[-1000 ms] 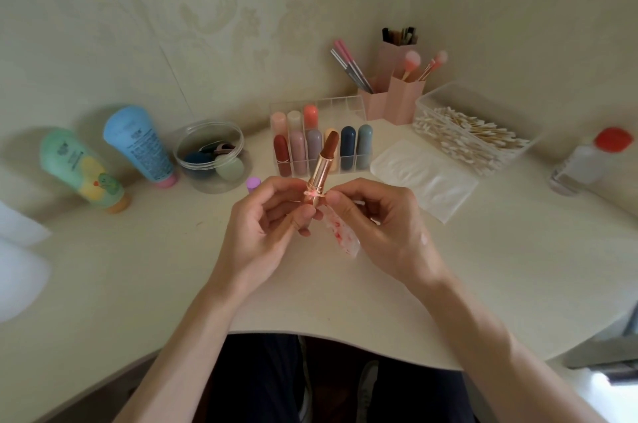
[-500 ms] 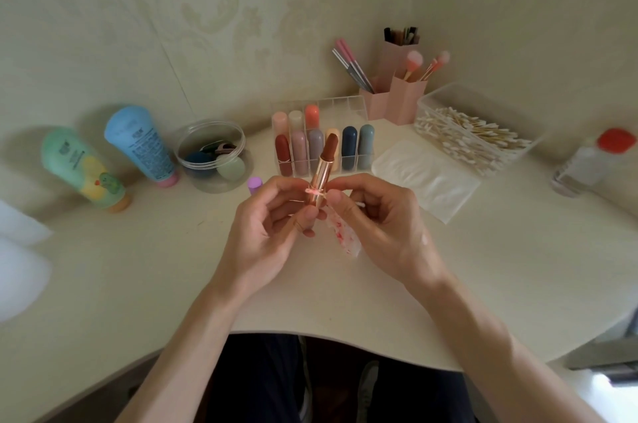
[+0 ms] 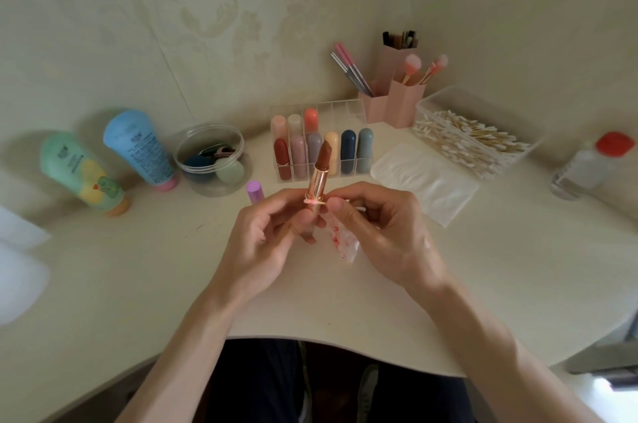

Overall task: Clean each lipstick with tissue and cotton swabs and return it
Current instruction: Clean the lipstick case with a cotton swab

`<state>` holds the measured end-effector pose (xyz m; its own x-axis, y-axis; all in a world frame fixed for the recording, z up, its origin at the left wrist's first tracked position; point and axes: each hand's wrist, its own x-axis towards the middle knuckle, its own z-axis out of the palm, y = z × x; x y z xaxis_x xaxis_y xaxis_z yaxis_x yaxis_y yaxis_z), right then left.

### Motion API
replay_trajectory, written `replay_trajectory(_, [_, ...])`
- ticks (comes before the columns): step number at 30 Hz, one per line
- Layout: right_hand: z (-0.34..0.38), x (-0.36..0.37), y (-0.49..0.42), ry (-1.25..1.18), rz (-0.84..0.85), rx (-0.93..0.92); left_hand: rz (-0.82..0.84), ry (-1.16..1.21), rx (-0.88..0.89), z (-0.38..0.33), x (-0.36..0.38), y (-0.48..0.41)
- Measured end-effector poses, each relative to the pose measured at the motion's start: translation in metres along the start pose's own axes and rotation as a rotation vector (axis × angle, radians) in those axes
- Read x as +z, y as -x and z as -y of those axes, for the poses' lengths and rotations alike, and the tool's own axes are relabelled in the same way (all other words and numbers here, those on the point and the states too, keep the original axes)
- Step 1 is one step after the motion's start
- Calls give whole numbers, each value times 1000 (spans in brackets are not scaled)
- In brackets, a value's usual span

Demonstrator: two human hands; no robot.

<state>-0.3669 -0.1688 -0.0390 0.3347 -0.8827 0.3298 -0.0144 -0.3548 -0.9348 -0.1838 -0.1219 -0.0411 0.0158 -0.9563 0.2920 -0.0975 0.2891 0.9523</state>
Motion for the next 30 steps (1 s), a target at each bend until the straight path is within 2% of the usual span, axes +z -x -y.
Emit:
replay_trajectory(11, [3,2,1,16,13,-9,0,-37,33,8,-4,-2])
replay_trajectory(16, [2,-1,0,11,16,-6,-75,93,-12,5,0,-1])
replay_trajectory(22, [3,-1,1,-12,5,3,56,61,-37,2,-3,1])
replay_trajectory(30, [3,0,1,22,31,-44,27,-45,11,6,-4,-1])
